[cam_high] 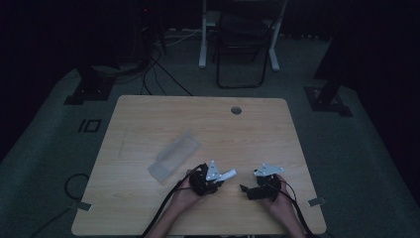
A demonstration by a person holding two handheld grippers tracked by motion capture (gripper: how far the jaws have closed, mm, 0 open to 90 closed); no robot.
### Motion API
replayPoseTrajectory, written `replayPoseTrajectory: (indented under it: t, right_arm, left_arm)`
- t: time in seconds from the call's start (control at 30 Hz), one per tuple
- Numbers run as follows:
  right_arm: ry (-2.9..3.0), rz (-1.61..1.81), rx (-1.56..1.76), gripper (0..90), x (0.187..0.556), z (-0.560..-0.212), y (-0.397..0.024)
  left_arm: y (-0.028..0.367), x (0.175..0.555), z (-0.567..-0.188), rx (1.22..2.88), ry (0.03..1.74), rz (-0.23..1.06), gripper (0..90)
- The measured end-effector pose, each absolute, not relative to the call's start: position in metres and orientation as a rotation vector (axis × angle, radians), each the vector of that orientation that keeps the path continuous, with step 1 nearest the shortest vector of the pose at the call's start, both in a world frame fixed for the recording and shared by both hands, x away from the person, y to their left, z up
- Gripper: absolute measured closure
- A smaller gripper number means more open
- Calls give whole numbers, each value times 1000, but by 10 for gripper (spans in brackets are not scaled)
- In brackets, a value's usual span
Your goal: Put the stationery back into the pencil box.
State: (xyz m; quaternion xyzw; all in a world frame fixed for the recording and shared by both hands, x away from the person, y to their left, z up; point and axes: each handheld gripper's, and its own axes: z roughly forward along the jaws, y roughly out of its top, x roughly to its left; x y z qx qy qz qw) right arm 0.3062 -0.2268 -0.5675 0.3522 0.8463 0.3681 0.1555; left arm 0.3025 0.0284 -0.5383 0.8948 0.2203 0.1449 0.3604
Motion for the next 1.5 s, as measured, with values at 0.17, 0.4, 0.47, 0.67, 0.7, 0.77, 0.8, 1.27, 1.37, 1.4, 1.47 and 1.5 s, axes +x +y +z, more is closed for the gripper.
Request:
replayPoseTrajectory:
  t: [0.17,0.4,0.47,0.67,0.7,0.77,0.8,1.27,1.37,1.4,1.47,1.5]
  right_arm:
    - [2424,1054,1009,123,306,-568,-227]
    - [2424,1054,1009,123,306,-568,-227]
    - [2424,1055,1008,124,306,-568,-227]
    - [2424,1055,1008,124,306,-568,-227]
    - [2424,1055,1008,123,306,-568,-227]
    - [2424,1055,1008,123,306,-568,-227]
    - [2424,1055,1008,123,306,-568,-227]
    - [2424,1055,1008,124,306,-568,-227]
    - [2424,1055,1008,124,306,-568,-227]
    - [2424,1054,1008,123,306,-568,-227]
    - [2424,1054,1008,123,306,-568,-227]
    - [2424,1054,1008,124,306,-568,-227]
  left_arm:
    - [32,303,-535,2297,575,383,713]
    - [35,304,-532,2291,577,395,713]
    - [36,304,-531,2287,582,396,713]
    - [38,304,-530,2282,578,401,713]
    - [39,304,-529,2281,580,401,713]
    - [39,304,-529,2279,578,400,712]
    - [40,304,-529,2278,578,401,713]
    - [45,304,-525,2265,584,412,712]
    - [47,305,-524,2262,587,410,713]
    - [47,305,-523,2260,587,410,712]
    - [48,305,-523,2257,585,410,713]
    - [49,305,-522,2257,585,412,712]
